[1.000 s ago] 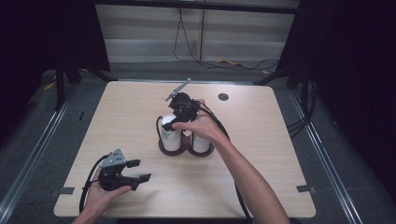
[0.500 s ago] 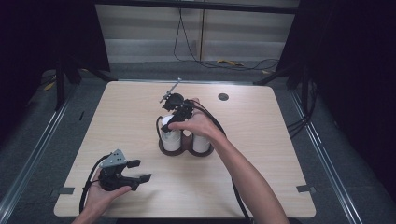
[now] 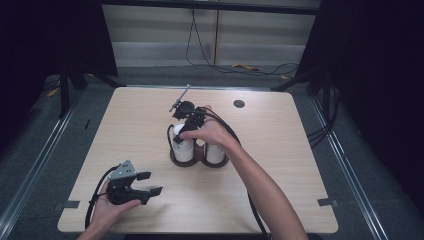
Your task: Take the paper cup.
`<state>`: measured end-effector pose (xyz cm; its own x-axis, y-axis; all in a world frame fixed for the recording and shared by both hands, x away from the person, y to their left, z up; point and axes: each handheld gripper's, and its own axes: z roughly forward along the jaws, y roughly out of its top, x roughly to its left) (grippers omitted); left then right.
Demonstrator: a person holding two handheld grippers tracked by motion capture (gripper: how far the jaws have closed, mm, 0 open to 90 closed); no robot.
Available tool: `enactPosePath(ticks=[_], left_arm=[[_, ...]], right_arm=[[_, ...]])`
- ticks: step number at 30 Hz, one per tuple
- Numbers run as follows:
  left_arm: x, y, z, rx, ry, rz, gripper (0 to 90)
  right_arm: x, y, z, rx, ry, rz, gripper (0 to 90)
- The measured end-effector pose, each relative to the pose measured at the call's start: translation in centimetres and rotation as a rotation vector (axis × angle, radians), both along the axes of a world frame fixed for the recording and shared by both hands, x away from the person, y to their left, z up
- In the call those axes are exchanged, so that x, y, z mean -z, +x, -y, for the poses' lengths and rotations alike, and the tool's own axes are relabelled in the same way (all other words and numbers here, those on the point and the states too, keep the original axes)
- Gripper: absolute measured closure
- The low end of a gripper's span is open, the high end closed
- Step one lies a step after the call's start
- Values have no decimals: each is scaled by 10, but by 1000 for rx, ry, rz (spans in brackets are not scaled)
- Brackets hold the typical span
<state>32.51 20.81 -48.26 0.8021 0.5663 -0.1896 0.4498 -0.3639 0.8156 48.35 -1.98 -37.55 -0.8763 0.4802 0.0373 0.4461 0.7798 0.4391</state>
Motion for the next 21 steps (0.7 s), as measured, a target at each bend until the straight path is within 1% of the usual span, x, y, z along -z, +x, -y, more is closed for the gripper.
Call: enactPosePath(ticks=[7, 9, 11, 21], left_arm=[[0, 0, 0, 1, -7, -2, 265], [0, 0, 0, 2, -6, -2, 265], [0, 0, -1, 3, -6, -3, 265], [0, 0, -1, 2, -6, -5, 265]], right_arm=[[-2, -1, 0, -5, -9, 11, 333], [-4, 0, 3, 7, 7, 24, 338], [-4, 0, 4, 7, 15, 24, 339], [-6, 0, 6, 10, 32, 30, 347]])
